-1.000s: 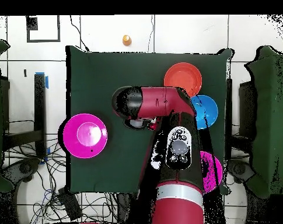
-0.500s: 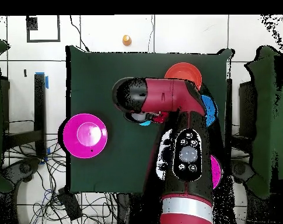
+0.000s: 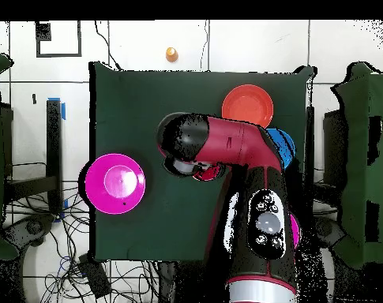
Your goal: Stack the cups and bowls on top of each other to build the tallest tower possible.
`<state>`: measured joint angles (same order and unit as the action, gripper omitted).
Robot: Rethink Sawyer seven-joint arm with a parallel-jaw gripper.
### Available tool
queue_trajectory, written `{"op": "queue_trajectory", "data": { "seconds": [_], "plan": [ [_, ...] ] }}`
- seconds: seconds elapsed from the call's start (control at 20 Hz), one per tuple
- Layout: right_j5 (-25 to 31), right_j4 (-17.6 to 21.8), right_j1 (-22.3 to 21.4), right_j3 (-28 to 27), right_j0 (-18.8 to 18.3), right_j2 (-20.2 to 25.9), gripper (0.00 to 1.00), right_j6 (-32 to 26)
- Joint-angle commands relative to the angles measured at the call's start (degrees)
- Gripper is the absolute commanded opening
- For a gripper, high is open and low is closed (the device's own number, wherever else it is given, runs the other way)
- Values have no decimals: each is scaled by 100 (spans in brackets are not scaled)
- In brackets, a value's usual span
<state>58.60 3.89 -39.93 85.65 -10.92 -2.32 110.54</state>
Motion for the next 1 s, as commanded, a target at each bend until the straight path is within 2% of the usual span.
{"op": "queue_trajectory", "data": {
  "seconds": [0.05,0.1,0.2,0.55,1.0],
  "plan": [
    [-784,260,365,591,-28,573,0,-190],
    [-1013,375,465,554,-24,545,0,-171],
    [-1275,313,643,588,-72,594,0,-76],
    [-1597,327,887,499,-36,560,0,33],
    [-1108,124,785,223,43,549,0,87]
  ]
}}
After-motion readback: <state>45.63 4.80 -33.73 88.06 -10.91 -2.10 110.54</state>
